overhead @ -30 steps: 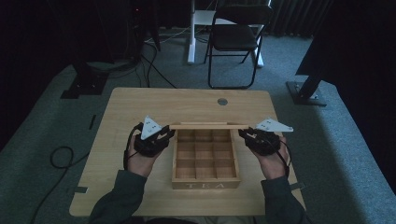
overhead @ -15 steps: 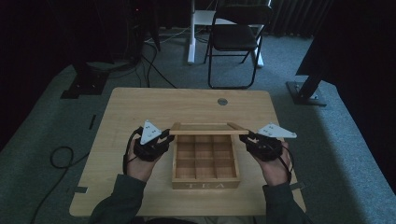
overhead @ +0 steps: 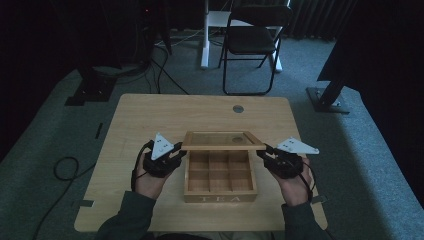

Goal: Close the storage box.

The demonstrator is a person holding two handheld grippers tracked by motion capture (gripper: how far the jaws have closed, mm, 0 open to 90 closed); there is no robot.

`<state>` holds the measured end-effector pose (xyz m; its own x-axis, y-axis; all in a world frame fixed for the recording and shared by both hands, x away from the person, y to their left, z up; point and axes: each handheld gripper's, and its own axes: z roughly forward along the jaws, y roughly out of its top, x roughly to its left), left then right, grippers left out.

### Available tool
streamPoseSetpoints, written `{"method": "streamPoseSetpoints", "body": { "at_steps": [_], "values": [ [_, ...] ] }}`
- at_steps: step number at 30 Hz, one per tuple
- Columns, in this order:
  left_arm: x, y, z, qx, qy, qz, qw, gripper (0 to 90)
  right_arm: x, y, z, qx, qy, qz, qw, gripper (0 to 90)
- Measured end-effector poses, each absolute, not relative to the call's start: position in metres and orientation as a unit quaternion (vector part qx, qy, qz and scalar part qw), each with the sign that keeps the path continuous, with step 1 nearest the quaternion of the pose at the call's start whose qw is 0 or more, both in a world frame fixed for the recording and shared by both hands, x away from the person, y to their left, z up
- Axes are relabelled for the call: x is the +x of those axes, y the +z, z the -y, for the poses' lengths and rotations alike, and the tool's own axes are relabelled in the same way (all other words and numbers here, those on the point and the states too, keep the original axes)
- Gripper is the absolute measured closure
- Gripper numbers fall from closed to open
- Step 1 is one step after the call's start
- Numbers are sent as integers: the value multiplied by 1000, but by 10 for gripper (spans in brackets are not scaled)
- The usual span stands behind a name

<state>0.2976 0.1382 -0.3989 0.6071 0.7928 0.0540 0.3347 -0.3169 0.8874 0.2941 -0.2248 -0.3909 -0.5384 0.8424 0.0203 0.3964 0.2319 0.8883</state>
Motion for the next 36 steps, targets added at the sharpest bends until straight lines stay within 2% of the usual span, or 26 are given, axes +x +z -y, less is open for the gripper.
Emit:
{"method": "streamPoseSetpoints", "body": {
  "at_steps": [8,28,36],
  "values": [
    [294,-403,-139,771,247,-367,459,725,287,-393,223,417,456,-746,247,699],
    [277,-410,-141,772,220,-366,471,636,274,-405,221,421,439,-754,247,689],
    [275,-415,-141,775,209,-369,468,637,267,-409,219,426,434,-754,249,620]
  ]
}}
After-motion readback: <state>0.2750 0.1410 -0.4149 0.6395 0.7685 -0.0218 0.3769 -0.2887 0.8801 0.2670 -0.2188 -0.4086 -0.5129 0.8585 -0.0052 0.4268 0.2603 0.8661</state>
